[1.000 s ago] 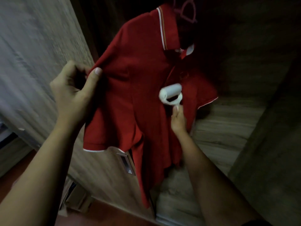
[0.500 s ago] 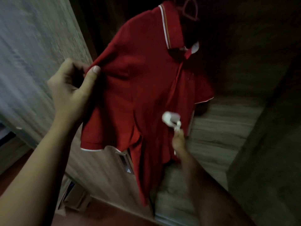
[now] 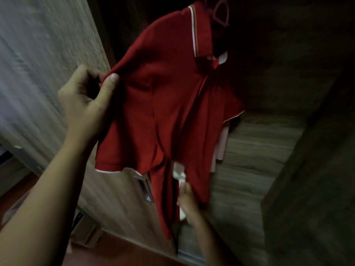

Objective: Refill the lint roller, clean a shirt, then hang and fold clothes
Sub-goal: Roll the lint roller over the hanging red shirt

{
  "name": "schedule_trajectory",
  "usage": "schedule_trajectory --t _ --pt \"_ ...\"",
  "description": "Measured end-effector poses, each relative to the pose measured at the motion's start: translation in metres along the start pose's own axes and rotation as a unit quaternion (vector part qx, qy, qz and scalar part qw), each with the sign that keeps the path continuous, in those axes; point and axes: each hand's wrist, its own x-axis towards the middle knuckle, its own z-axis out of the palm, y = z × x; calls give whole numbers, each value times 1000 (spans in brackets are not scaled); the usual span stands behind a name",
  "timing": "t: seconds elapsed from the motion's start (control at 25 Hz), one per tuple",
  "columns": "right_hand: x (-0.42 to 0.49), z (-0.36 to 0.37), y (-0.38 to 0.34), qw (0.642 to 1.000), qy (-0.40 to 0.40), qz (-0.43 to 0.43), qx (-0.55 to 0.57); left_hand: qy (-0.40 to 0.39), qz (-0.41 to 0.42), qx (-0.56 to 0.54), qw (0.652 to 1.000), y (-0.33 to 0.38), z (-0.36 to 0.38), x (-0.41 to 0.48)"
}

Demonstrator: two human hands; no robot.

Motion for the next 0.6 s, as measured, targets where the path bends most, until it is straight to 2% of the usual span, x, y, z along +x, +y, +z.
schedule_trajectory --t 0.08,0.12,0.36,0.44,0.52,0.6 --pt "-15 10 12 997 -50 52 -7 0 -4 -7 1000 -1 -1 0" --pt "-7 6 5 998 -46 50 -2 0 -4 -8 1000 0 -1 0" --pt "90 -91 -125 986 112 -92 81 -5 -12 -10 1000 1 -3 1" --pt "102 -105 -145 979 129 -117 102 -4 -15 -16 1000 -1 -2 1" --pt "90 -92 -133 983 107 -118 94 0 -15 -25 1000 0 -1 1" --pt "64 -55 -82 993 57 -81 71 -1 -17 -31 999 1 0 1"
